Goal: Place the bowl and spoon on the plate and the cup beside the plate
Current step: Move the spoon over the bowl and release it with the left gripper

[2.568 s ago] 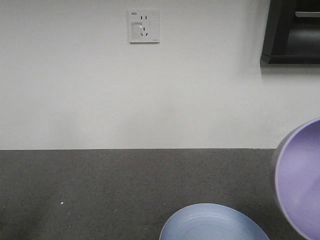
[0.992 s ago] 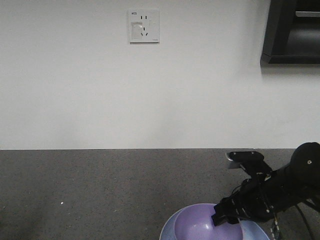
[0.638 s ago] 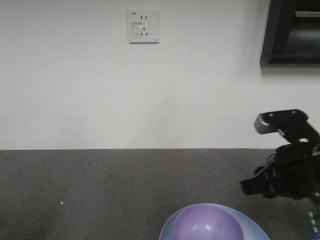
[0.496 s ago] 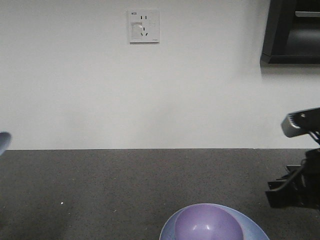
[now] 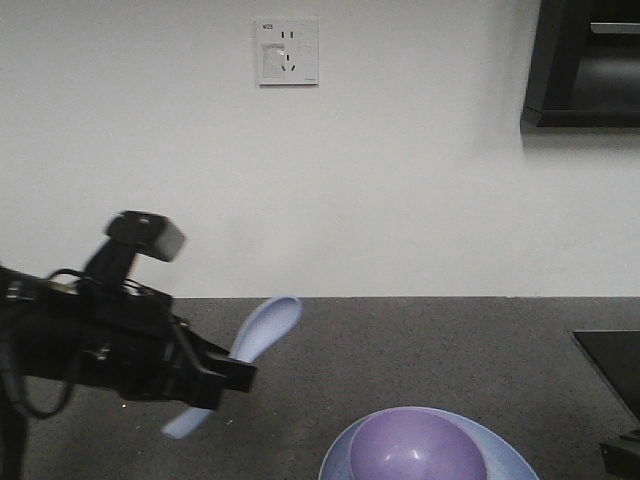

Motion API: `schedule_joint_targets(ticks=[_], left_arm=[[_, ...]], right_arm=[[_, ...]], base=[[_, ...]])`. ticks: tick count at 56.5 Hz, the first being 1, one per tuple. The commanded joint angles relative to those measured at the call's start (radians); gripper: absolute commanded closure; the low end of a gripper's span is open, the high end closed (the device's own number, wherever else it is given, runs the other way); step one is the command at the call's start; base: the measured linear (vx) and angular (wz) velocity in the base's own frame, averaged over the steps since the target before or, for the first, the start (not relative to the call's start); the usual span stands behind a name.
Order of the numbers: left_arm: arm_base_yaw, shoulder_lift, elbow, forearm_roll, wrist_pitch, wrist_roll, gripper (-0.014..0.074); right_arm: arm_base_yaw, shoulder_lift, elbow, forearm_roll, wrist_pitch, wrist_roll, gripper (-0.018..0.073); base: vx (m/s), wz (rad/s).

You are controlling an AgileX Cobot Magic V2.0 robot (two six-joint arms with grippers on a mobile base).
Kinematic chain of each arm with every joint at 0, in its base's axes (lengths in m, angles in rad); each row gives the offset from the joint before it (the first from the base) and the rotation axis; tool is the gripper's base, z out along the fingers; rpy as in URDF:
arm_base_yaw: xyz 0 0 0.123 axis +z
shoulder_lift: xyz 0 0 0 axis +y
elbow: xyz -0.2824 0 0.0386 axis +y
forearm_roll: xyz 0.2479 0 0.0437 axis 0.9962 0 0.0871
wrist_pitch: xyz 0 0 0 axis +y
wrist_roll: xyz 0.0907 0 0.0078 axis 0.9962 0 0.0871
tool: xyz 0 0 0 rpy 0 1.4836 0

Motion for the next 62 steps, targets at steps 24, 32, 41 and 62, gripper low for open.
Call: schedule_joint_targets(ticks=[24, 32, 41, 62], left_arm=[[-0.221, 0.335, -0.25, -0.058, 0.016, -0.123, 0.0578], [-0.236, 0.356, -0.25, -0.058, -0.01, -0.123, 0.0512], [-0.236, 0.356, -0.25, -0.059, -0.039, -0.121, 0.0363], [-0.236, 0.351, -0.251, -0.059, -0.1, -0.112, 0.0072]], right_arm=[[-0.004, -0.01, -0.028, -0.031, -0.06, 0.008, 0.0568], [-0.004, -0.01, -0.028, -0.04, -0.056, 0.012, 0.0568], [-0.004, -0.01, -0.028, -0.043, -0.047, 0.012, 0.0568], [-0.004, -0.01, -0.028, -0.046, -0.038, 0.011, 0.0568]], base=[[0.0, 0.0], [0.0, 0.0], [0.0, 0.0], [0.0, 0.0]])
